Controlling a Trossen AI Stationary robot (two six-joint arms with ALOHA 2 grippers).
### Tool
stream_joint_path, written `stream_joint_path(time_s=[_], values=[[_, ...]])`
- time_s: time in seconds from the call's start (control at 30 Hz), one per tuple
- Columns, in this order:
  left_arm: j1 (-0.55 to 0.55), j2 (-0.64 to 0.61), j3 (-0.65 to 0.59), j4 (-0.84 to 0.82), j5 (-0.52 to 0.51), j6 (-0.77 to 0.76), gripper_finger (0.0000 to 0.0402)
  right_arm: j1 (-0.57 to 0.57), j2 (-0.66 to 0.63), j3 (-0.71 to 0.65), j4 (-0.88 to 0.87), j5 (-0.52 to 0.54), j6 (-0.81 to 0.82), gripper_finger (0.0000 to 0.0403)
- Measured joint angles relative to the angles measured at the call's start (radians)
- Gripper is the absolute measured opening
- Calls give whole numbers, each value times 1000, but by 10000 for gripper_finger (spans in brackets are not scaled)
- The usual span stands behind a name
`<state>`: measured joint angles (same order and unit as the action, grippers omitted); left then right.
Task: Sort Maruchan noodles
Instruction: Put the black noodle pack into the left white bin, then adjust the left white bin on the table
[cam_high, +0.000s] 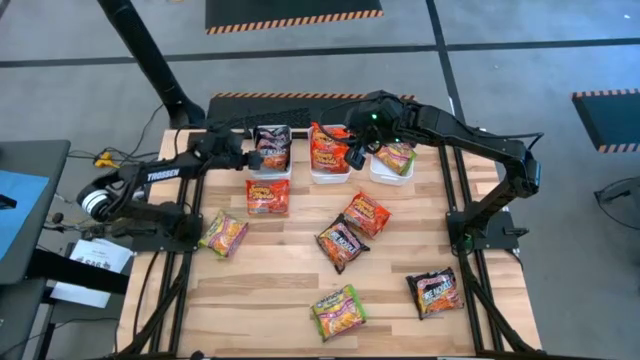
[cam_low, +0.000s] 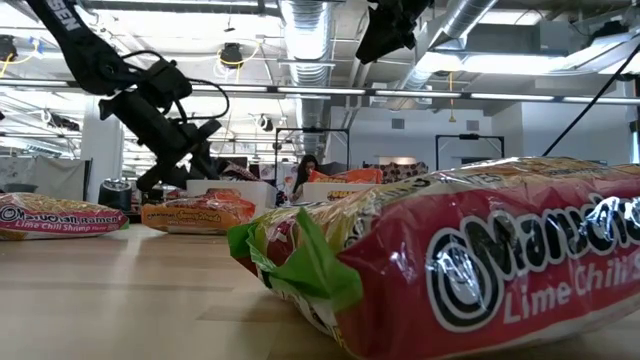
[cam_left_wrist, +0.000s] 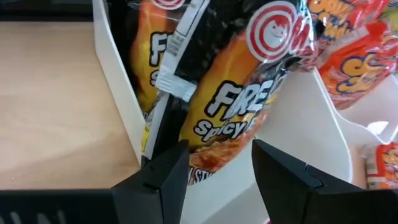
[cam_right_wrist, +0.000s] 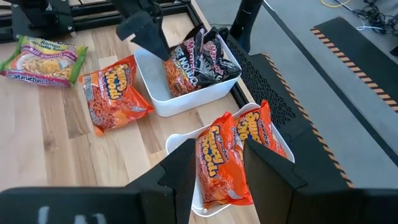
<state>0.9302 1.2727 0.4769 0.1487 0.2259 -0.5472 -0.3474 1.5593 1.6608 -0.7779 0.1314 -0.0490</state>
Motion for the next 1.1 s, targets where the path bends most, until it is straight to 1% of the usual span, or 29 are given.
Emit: stream_joint_path(time_s=[0.1,0.23,0.47,0.53,0.6,0.67,0.9,1.0,1.1], values=[[0,27,0,34,1,0,167,0,0,0,0,0,0,157],[1,60,4,58,41,-13,167,0,0,0,0,0,5,157],[1,69,6,47,199,-59,167,0,0,0,0,0,7,157],[0,60,14,41,228,-67,167,0,0,0,0,0,7,157],[0,44,26,44,231,-68,167,0,0,0,0,0,7,157],[0,31,42,35,210,-65,167,0,0,0,0,0,7,157],[10,-2,125,-117,187,9,167,9,0,0,-2,0,7,157],[6,-6,155,-176,189,32,167,14,0,0,-4,0,6,157],[-13,-6,171,-185,225,36,167,15,0,0,-5,0,6,157]])
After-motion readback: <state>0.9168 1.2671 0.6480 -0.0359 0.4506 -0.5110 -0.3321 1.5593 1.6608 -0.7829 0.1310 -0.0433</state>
